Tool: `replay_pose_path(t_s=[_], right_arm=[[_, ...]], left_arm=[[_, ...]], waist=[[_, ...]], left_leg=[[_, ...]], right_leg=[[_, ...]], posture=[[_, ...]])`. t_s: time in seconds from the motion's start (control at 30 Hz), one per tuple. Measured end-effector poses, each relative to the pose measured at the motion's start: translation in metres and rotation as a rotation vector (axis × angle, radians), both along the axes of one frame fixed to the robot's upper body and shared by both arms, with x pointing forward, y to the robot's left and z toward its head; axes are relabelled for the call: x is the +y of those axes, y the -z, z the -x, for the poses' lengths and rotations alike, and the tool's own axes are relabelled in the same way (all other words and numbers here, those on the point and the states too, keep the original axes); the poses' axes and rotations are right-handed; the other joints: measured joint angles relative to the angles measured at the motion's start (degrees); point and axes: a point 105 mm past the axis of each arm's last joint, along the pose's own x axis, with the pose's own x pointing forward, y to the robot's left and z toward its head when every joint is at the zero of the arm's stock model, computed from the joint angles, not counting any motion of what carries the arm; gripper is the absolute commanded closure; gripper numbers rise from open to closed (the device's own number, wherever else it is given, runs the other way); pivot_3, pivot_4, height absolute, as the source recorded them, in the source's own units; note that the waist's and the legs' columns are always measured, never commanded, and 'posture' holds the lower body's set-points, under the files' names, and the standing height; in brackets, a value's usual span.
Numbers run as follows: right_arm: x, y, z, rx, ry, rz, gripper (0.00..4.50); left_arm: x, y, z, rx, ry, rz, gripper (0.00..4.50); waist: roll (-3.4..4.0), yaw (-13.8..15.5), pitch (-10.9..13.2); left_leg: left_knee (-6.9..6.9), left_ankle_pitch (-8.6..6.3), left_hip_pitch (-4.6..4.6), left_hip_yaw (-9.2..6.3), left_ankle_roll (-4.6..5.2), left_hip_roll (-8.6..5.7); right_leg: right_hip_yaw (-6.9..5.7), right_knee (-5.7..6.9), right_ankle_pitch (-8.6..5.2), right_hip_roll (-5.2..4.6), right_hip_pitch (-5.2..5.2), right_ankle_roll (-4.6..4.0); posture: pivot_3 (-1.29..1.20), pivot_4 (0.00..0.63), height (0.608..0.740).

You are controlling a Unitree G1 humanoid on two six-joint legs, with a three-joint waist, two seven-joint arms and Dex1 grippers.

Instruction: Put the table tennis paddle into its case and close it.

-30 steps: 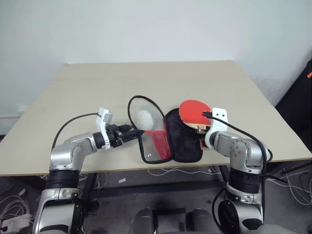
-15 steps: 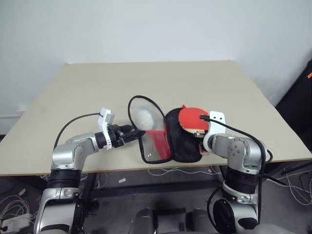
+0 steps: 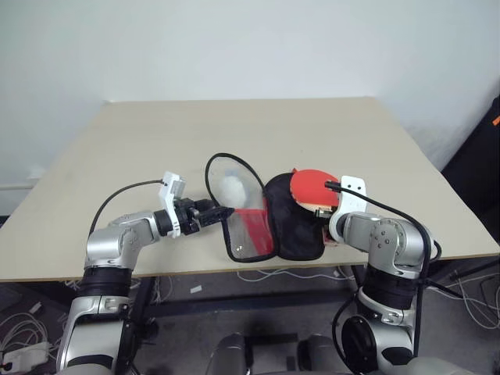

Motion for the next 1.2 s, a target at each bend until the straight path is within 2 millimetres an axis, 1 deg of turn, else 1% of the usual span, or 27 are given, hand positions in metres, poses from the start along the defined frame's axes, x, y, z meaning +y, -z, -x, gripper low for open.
replay_pose_path(t_s=[0.1,0.3,0.43,0.57,0.9,1.0,1.2], right_arm=[[0.004,0.002,0.0,0.01,-0.016,0.001,3.27],[0.026,0.001,0.0,0.005,-0.128,-0.001,3.27],[0.034,0.002,-0.003,0.001,-0.157,0.008,3.27],[0.037,0.005,-0.006,0.001,-0.164,0.01,3.27],[0.041,0.003,-0.009,-0.011,-0.175,-0.003,3.27],[0.045,0.001,-0.009,-0.017,-0.194,-0.017,3.27],[0.059,-0.009,-0.008,-0.044,-0.268,-0.044,3.27]], left_arm=[[-0.003,-0.002,-0.001,-0.008,0.012,0.001,0.0],[-0.008,-0.004,-0.003,-0.018,0.026,0.0,0.0],[-0.008,-0.004,-0.003,-0.017,0.028,-0.001,0.0],[-0.008,-0.004,-0.002,-0.017,0.029,-0.002,0.0],[-0.008,-0.004,-0.002,-0.021,0.031,-0.003,0.0],[-0.008,-0.004,-0.002,-0.022,0.03,-0.003,0.0],[-0.008,-0.003,-0.002,-0.02,0.027,-0.004,0.0]], waist=[[0.0,-0.02,0.0],[0.0,-0.47,0.0],[-0.01,-0.45,-0.01],[-0.02,-0.45,-0.01],[-0.02,-0.46,-0.01],[-0.02,-0.45,-0.01],[-0.02,-0.42,-0.01]], left_leg=[[0.0,0.0,0.0,-0.01,0.0,0.0],[0.0,0.0,0.02,-0.02,0.0,0.01],[0.04,0.0,0.02,-0.02,0.0,0.0],[0.05,0.0,0.02,-0.02,0.0,0.0],[0.04,0.0,0.02,-0.02,0.0,0.01],[0.04,0.0,0.02,-0.02,0.0,0.01],[0.05,0.01,0.02,-0.02,0.0,0.0]], right_leg=[[0.0,0.0,0.0,0.0,0.0,0.0],[0.02,0.01,0.0,0.03,0.0,0.0],[0.02,0.02,0.01,0.03,0.02,0.01],[0.01,0.02,0.01,0.02,0.02,0.01],[0.01,0.05,0.01,0.02,0.01,0.01],[0.01,0.05,0.01,0.03,0.01,0.01],[0.01,0.04,0.03,0.02,0.02,0.05]], posture=[[0.0,0.0,0.722],[0.0,0.0,0.722],[0.0,0.0,0.722],[0.0,0.0,0.722],[0.0,0.0,0.722],[0.0,0.0,0.722],[0.0,0.0,0.722]])
